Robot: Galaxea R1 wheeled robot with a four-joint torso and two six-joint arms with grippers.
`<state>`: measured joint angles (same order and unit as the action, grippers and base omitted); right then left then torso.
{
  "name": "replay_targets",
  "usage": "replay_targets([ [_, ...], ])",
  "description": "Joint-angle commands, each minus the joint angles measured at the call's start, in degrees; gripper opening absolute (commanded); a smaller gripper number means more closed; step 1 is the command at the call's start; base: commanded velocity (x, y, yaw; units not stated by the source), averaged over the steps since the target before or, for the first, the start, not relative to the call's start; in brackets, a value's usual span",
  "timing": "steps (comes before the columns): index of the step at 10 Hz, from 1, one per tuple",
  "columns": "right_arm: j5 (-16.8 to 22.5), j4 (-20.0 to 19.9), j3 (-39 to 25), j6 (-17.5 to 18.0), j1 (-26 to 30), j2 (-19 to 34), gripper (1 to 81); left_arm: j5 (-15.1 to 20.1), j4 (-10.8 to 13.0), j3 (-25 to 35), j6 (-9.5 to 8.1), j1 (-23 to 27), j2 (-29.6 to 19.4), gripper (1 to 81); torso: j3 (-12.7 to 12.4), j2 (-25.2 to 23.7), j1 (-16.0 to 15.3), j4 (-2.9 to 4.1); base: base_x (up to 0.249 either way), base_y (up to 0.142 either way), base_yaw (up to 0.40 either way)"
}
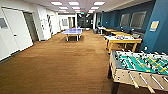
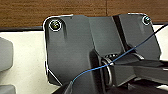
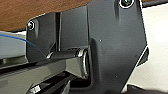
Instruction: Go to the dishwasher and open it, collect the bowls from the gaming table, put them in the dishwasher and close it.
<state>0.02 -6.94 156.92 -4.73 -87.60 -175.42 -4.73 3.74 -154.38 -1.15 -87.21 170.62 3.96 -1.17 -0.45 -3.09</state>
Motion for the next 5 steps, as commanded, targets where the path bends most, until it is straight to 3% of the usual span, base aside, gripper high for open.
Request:
replay_targets([
  [1, 3.58, 0.34, -0.04, -0.19, 2.47, -0.30, 81.1, 2.88, -0.05, 0.04, 0.09, 2.35, -0.36, 81.1, 0.00, 0.00, 0.00, 0.00, 0.136, 0.000, 0.000],
  [5, 3.57, 0.34, -0.04, -0.19, 2.29, -0.30, 81.1, 2.88, -0.05, 0.04, 0.18, 2.35, -0.28, 81.1, 0.02, 0.02, -0.02, 0.00, 0.137, 0.000, 0.000],
])
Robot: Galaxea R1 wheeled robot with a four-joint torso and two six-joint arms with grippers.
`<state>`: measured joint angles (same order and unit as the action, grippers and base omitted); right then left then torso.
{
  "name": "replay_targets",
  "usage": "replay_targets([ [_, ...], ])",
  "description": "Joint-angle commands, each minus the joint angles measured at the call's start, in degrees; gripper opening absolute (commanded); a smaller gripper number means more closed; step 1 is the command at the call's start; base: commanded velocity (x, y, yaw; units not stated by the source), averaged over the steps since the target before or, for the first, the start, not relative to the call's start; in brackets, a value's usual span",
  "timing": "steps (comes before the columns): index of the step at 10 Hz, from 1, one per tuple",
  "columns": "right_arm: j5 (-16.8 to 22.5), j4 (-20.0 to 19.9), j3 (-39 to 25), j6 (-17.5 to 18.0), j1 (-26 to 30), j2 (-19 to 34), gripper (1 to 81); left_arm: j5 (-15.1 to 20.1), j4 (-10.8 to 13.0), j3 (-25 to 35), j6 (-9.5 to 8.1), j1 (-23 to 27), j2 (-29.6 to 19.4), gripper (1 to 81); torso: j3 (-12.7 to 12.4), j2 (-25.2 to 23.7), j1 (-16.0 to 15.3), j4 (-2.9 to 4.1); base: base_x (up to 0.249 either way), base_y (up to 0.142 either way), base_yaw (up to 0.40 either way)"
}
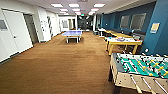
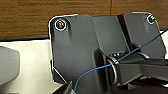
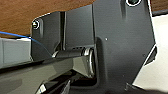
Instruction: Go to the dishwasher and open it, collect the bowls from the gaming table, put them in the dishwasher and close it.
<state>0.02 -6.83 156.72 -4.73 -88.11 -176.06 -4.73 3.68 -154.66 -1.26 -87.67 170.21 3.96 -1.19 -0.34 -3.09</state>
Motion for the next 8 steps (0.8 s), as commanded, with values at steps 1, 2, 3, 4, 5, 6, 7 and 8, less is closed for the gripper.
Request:
replay_targets([
  [1, 3.50, 0.23, 0.15, -0.19, 2.81, 0.33, 81.1, 2.88, 0.01, 0.32, 0.29, 2.81, 0.14, 81.1, 0.00, 0.00, -0.02, 0.00, 0.136, 0.000, 0.000],
  [2, 3.49, 0.23, 0.15, -0.19, 2.81, 0.33, 81.1, 2.88, 0.01, 0.32, 0.29, 2.81, 0.14, 81.1, 0.00, -0.02, 0.05, 0.00, 0.137, 0.000, 0.000],
  [3, 3.49, 0.23, 0.06, -0.19, 2.81, 0.33, 81.1, 2.88, 0.01, 0.32, 0.29, 2.81, 0.14, 81.1, 0.00, 0.00, 0.05, 0.00, 0.144, 0.000, 0.000],
  [4, 3.49, 0.23, 0.06, -0.19, 2.81, 0.33, 81.1, 2.88, 0.01, 0.32, 0.29, 2.81, 0.14, 81.1, 0.00, 0.00, 0.00, 0.00, 0.150, 0.000, 0.000],
  [5, 3.49, 0.15, -0.02, -0.19, 2.82, 0.33, 81.1, 2.88, 0.09, 0.32, 0.29, 2.81, 0.23, 81.1, 0.00, 0.02, -0.02, 0.00, 0.152, 0.000, 0.000],
  [6, 3.49, 0.23, -0.02, -0.10, 2.81, 0.24, 81.1, 2.88, 0.10, 0.32, 0.29, 2.81, 0.23, 81.1, 0.00, 0.02, -0.02, 0.00, 0.160, 0.000, 0.000],
  [7, 3.49, 0.23, -0.02, -0.11, 2.72, 0.24, 81.1, 2.97, 0.10, 0.32, 0.29, 2.81, 0.23, 81.1, 0.00, 0.00, 0.02, 0.00, 0.172, 0.000, 0.000],
  [8, 3.49, 0.23, -0.02, -0.10, 2.81, 0.24, 81.1, 2.97, 0.10, 0.32, 0.29, 2.81, 0.23, 81.1, 0.00, 0.00, 0.02, 0.00, 0.190, 0.000, 0.000],
])
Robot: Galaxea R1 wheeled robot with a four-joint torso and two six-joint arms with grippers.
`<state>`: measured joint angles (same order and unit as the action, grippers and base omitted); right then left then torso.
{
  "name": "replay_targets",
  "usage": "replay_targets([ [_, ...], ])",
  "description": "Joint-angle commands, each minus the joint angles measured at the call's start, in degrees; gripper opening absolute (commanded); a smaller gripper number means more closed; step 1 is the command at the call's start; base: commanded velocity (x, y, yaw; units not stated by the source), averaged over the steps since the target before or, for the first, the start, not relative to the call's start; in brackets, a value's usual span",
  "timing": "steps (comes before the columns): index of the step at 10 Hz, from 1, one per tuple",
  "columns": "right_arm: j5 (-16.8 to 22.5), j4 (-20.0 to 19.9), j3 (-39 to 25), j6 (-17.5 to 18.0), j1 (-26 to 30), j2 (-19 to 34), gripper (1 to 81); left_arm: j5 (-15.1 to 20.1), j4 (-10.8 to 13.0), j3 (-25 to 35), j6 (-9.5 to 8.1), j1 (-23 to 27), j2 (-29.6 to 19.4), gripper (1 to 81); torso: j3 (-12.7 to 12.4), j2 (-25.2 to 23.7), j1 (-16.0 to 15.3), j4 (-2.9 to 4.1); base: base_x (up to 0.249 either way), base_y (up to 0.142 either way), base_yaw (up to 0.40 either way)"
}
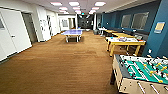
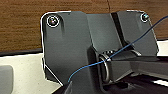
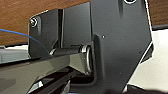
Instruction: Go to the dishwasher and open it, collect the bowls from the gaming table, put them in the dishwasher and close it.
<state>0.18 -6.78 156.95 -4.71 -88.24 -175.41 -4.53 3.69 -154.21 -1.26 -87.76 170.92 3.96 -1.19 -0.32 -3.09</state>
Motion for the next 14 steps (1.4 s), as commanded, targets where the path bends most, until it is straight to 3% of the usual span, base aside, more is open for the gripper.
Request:
replay_targets([
  [1, 3.33, 0.10, -0.26, -0.13, 3.10, -0.40, 81.1, 2.69, 0.00, -0.13, 0.29, 2.90, -0.49, 81.1, 0.00, 0.00, 0.00, 0.00, 0.190, 0.000, 0.000],
  [10, 3.25, 0.10, -0.34, -0.12, 2.76, -0.84, 81.1, 2.60, -1.06, -0.04, 0.20, 2.46, -0.58, 81.1, 0.00, 0.02, -0.02, 0.00, 0.195, 0.000, 0.000],
  [14, 3.24, 0.63, 0.89, 0.13, 2.66, -0.14, 81.1, 2.34, -2.02, -0.13, 0.20, 2.02, 1.53, 81.1, 0.00, 0.02, 0.02, 0.00, 0.199, 0.000, 0.000],
])
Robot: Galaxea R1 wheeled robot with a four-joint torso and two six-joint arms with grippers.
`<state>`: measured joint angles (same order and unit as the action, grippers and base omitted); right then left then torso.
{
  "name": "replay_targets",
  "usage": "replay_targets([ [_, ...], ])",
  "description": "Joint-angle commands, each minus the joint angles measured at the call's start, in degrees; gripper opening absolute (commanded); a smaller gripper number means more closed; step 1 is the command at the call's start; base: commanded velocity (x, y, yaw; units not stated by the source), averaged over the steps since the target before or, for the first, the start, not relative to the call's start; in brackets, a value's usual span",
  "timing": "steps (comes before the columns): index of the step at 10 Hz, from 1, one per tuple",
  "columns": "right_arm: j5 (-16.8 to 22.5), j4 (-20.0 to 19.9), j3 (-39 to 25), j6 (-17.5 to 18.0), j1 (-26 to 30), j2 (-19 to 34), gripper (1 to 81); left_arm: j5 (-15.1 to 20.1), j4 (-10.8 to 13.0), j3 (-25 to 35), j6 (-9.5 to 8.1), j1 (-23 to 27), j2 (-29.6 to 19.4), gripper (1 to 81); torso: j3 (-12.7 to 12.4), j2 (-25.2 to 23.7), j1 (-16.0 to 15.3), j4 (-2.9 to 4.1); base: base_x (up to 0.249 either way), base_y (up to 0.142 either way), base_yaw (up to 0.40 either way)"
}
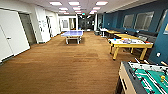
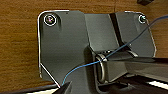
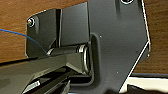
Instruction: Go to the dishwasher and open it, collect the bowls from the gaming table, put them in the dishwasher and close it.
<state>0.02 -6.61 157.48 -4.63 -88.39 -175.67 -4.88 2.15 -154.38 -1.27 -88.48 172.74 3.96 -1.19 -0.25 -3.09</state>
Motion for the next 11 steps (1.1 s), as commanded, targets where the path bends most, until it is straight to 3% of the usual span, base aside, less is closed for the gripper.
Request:
replay_targets([
  [1, 3.40, 0.37, 0.54, -0.03, 2.47, 0.12, 81.1, 2.68, -0.56, 0.04, 0.13, 2.74, -0.37, 81.1, 0.00, 0.00, 0.00, 0.00, 0.228, 0.000, 0.000],
  [11, 2.35, 0.54, -0.16, -0.03, 1.59, -0.06, 81.1, 2.33, -1.71, 0.04, 0.21, 2.12, -0.64, 81.1, 0.00, -0.02, 0.06, 0.00, 0.210, 0.000, 0.000],
])
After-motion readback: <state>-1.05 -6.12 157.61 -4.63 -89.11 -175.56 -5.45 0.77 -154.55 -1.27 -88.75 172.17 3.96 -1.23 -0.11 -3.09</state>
